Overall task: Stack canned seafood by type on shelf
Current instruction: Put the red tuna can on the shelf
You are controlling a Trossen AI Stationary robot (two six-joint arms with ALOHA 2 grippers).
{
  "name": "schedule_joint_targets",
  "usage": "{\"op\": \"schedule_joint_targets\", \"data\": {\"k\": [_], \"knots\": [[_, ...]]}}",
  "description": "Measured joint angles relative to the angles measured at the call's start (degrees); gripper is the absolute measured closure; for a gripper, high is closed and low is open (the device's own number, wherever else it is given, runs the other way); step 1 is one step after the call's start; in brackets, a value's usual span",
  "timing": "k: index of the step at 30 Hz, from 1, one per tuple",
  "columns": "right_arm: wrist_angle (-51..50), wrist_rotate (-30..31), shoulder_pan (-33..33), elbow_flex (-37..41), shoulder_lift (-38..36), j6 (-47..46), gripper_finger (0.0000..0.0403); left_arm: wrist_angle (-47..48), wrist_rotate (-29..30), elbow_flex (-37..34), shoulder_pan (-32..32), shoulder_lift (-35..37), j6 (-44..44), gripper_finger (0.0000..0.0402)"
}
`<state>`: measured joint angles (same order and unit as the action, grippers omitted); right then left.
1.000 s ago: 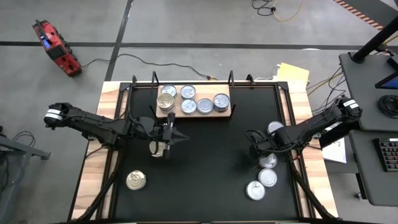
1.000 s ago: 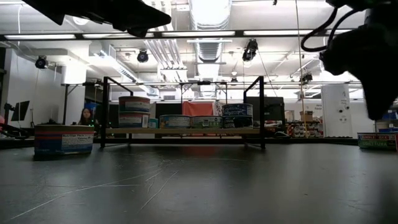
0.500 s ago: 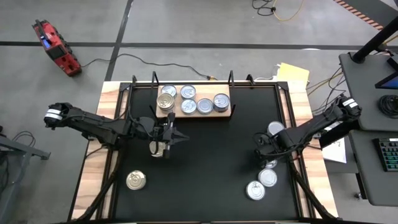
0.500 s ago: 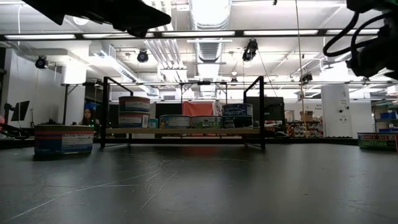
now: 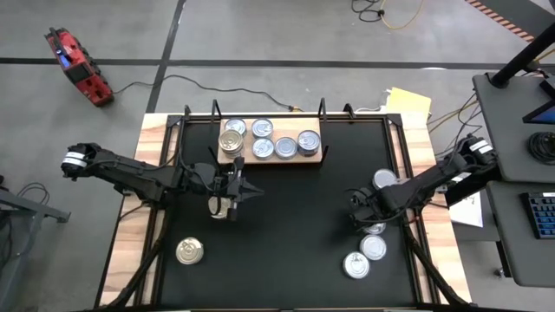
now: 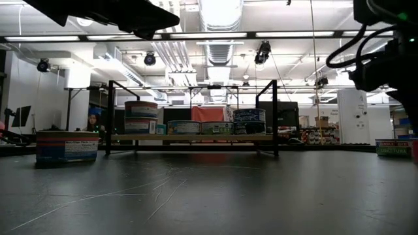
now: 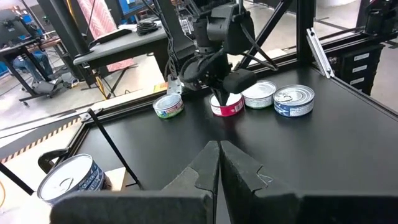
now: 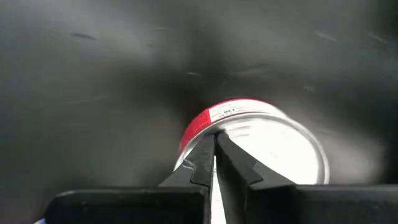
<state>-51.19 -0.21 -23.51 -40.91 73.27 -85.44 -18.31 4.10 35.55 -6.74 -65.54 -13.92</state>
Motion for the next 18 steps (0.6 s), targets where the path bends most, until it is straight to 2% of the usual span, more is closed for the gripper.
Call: {"op": "schedule_joint_targets", "data": {"k": [6,11,18], "knots": [[10.51,0.54,0.28,0.00,3.82,3.94,0.0394,-0.02,0.00,0.00,0.00,0.00,0.30,0.0401],[19.84,4.16,0.84,0.04,5.74,7.54,0.0394,-0.02,-0.02,0.00,0.00,0.00,1.12,0.0401],[40.20,10.85,1.95,0.09,10.85,20.56,0.0394,-0.18,-0.04,0.00,0.00,-0.28,4.51,0.0401]]}}
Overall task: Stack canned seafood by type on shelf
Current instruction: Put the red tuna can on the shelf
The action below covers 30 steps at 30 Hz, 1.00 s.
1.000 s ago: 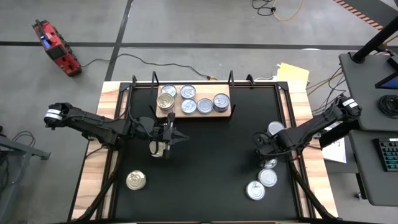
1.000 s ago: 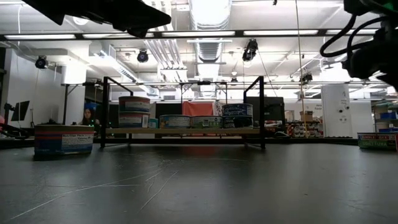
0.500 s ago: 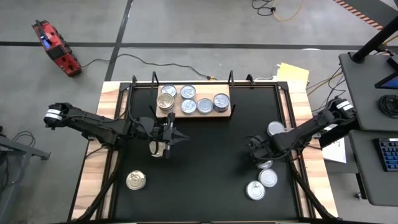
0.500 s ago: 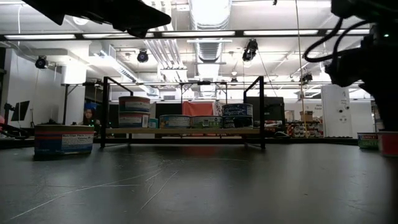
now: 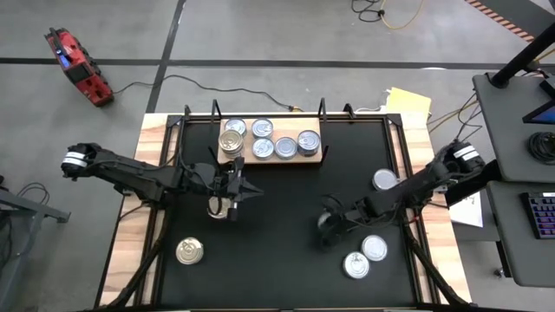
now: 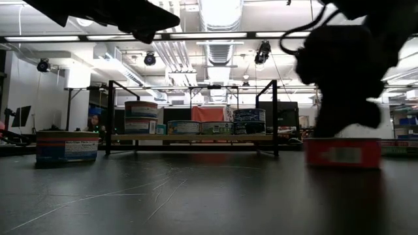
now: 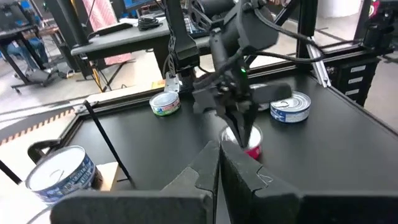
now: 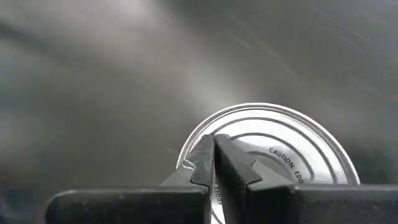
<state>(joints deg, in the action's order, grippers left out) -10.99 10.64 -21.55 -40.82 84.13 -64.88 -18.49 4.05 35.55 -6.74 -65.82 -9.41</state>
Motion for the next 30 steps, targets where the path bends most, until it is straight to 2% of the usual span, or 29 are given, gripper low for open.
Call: {"op": "schedule_joint_targets", "data": {"k": [5,8,12,19,30], "knots": [[15.92,-0.38,2.18,0.13,3.57,14.53,0.0394,-2.31,-0.02,-0.02,0.00,-2.76,3.35,0.0401],[17.40,0.14,3.22,-1.82,3.84,21.40,0.0394,-5.14,-0.04,-0.02,0.00,-5.23,5.95,0.0401],[15.43,2.58,3.21,-2.91,2.88,25.50,0.0394,-7.15,-0.09,-0.04,-0.08,-8.13,10.15,0.0401],[9.74,2.90,2.35,-3.06,1.04,24.90,0.0394,-10.05,-0.11,-0.07,-2.10,-12.71,15.62,0.0401],[-2.77,2.79,-0.17,-3.76,0.37,19.52,0.0394,-18.48,0.00,2.57,-6.89,-23.29,16.18,0.0401]]}}
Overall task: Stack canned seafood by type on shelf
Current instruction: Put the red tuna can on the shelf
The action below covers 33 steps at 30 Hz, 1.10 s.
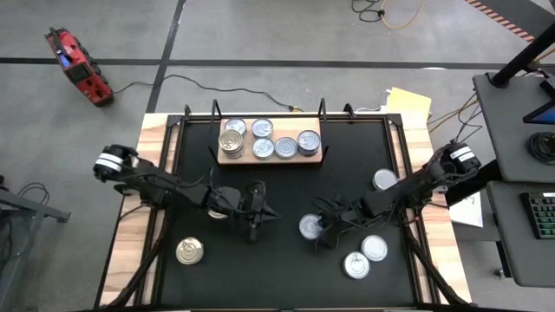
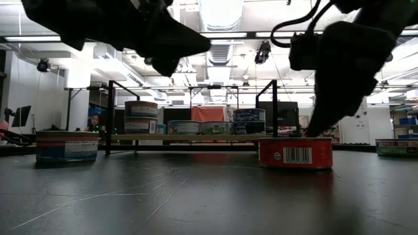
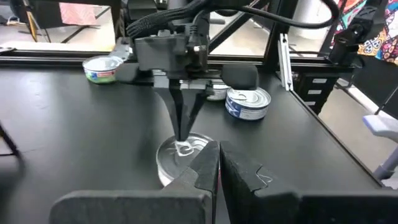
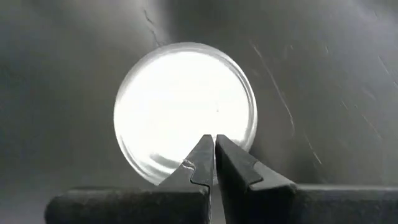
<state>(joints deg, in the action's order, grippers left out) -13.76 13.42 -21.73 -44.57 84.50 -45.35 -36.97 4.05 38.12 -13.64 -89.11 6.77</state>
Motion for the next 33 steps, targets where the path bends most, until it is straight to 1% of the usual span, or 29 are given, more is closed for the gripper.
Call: {"op": "schedule_joint_targets", "data": {"k": [10,15,23,29,33], "knots": [[-11.13,0.14,-1.26,-0.27,-3.02,-4.17,0.0394,-0.54,0.18,7.01,-0.58,-11.23,-1.86,0.0401],[-12.93,0.10,-1.43,-0.27,-4.86,-3.62,0.0394,-0.59,5.70,9.38,-0.63,-14.76,-2.97,0.0401],[-17.61,0.38,-1.41,-0.27,-8.76,-6.28,0.0394,-0.87,5.95,15.46,-0.71,-20.89,-8.56,0.0401],[-19.02,3.15,-1.70,0.01,-6.95,-8.93,0.0394,-1.35,6.30,17.75,-0.41,-25.46,-10.23,0.0401],[-18.25,4.18,-1.78,0.02,-3.85,-9.61,0.0394,-1.87,8.91,18.72,-0.23,-28.03,-10.36,0.0401]]}}
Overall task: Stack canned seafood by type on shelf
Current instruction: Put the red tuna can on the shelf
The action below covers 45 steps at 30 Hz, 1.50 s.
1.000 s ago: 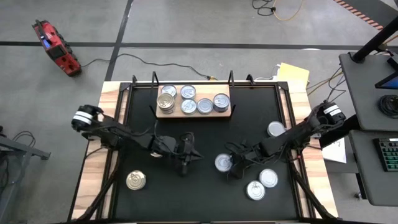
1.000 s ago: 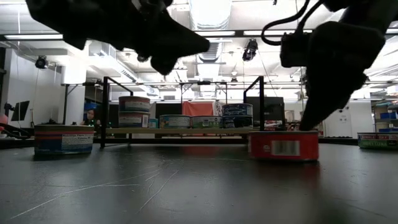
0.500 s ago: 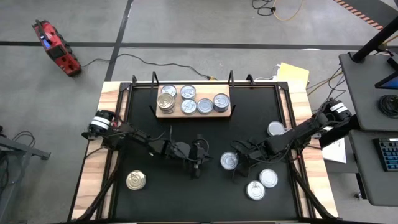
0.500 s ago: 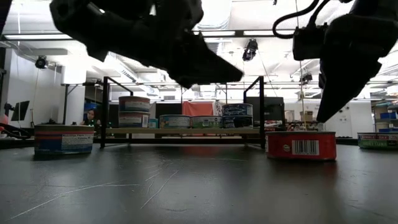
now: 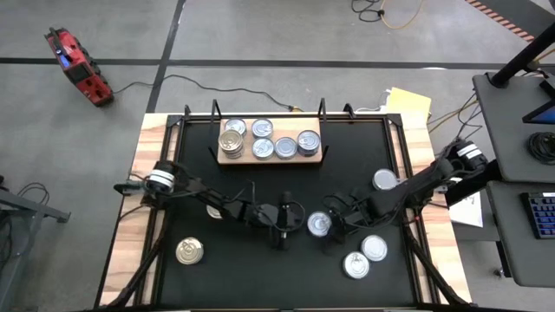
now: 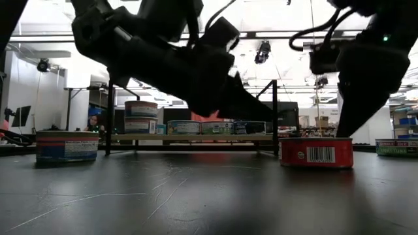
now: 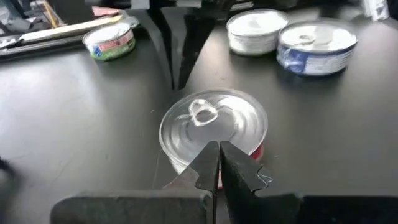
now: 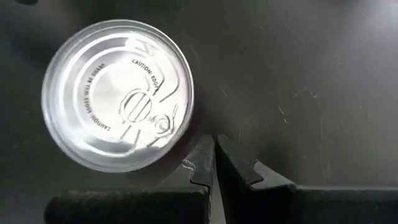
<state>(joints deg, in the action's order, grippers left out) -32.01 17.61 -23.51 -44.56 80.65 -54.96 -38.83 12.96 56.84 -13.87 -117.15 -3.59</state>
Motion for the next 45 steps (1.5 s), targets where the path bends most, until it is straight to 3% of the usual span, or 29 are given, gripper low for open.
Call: {"op": "schedule_joint_targets", "data": {"k": [15,29,35,45], "knots": [[12.68,-1.71,-0.20,0.00,7.86,1.84,0.0394,0.77,-1.87,0.43,-0.53,-1.47,0.84,0.0401],[9.92,-3.76,-0.21,0.00,0.21,-1.70,0.0389,3.76,-1.96,0.34,-1.42,-1.46,2.40,0.0401],[9.84,-6.03,-0.11,0.00,-3.56,-1.51,0.0347,3.92,-1.96,0.13,-1.57,-1.44,2.64,0.0401],[10.02,-5.69,-0.09,0.00,-3.53,-2.29,0.0235,4.82,-1.78,0.10,-1.99,-1.35,2.64,0.0401]]}}
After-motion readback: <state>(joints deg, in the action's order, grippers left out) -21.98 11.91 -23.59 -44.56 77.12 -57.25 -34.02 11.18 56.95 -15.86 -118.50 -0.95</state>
